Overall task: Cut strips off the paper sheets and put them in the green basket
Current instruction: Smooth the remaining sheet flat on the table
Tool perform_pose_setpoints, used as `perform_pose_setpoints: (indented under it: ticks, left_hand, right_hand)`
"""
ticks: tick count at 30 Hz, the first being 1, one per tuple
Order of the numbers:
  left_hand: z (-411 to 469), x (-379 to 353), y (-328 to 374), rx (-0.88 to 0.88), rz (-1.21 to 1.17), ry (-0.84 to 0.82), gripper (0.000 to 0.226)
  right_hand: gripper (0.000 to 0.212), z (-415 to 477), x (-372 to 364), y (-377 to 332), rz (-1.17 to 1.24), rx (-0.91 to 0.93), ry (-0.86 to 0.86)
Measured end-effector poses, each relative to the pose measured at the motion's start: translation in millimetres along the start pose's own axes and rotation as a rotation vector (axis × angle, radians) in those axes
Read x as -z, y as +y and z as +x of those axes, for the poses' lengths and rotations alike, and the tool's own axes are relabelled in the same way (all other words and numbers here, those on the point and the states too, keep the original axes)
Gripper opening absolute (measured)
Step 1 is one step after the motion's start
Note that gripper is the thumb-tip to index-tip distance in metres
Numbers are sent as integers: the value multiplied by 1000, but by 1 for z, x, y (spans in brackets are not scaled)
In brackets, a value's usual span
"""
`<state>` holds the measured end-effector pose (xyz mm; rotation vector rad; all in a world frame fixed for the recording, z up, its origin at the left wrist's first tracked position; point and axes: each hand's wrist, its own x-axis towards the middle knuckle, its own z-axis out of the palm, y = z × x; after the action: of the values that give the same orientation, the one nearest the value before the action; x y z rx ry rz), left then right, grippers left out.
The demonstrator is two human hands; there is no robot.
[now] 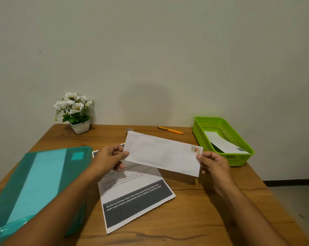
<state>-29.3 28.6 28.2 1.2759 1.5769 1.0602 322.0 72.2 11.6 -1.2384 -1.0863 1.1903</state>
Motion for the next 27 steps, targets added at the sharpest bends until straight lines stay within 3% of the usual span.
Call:
perform_pose_setpoints:
  ticks: [7, 16, 19, 21, 24, 27]
  left_hand:
    - [37, -30, 37, -157, 109, 3, 32]
    - [87, -121, 107, -318, 234, -56, 58]
    - [94, -152, 122, -294, 198, -162, 51]
    - [98, -173, 124, -338, 297, -189, 40]
    - [96, -203, 121, -488, 533, -199, 31]
    - [82, -229, 115, -657, 685, -295, 38]
  right_hand:
    - [7, 7, 45, -26, 78, 39, 41]
    - [6, 2, 119, -32, 228, -23, 263]
    - [6, -4, 134, -32, 274, -57, 352]
    - [6, -5, 140, -31, 313, -73, 403]
    - [8, 0, 142, -26, 376, -111, 462]
    - [8, 12, 138, -20, 425, -130, 504]
